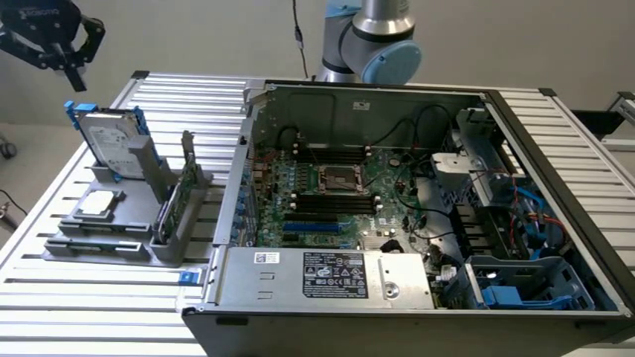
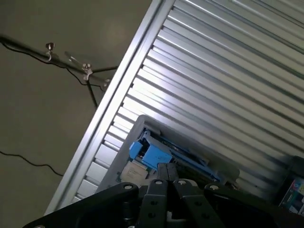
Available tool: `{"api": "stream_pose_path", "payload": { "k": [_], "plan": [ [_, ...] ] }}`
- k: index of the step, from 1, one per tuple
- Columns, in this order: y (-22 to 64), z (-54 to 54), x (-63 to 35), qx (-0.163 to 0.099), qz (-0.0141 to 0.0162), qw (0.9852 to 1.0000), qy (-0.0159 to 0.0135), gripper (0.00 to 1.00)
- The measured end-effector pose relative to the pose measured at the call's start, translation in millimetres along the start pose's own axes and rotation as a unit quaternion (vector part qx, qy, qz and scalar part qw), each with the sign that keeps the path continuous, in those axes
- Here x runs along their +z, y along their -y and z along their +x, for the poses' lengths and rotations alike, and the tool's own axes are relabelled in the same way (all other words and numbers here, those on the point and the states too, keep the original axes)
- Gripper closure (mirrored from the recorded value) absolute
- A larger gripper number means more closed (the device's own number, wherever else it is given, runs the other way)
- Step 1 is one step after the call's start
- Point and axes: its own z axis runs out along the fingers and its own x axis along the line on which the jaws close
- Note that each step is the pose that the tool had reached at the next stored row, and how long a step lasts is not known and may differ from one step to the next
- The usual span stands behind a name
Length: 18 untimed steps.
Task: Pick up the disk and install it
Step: 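Pick up the disk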
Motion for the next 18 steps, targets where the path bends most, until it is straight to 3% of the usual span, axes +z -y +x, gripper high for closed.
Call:
{"api": "stream_pose_path", "payload": {
  "k": [5, 9, 13, 18],
  "plan": [
    [0.0, 0.0, 0.0, -0.045, 0.0009, 0.999, -0.0014, 0.89],
    [0.0, 0.0, 0.0, -0.082, 0.0015, 0.9967, -0.0025, 0.89],
    [0.0, 0.0, -0.1, -0.118, 0.0022, 0.993, -0.0036, 0.89],
    [-0.1, 0.0, 0.0, -0.162, 0.0031, 0.9867, -0.0049, 0.89]
  ]
}}
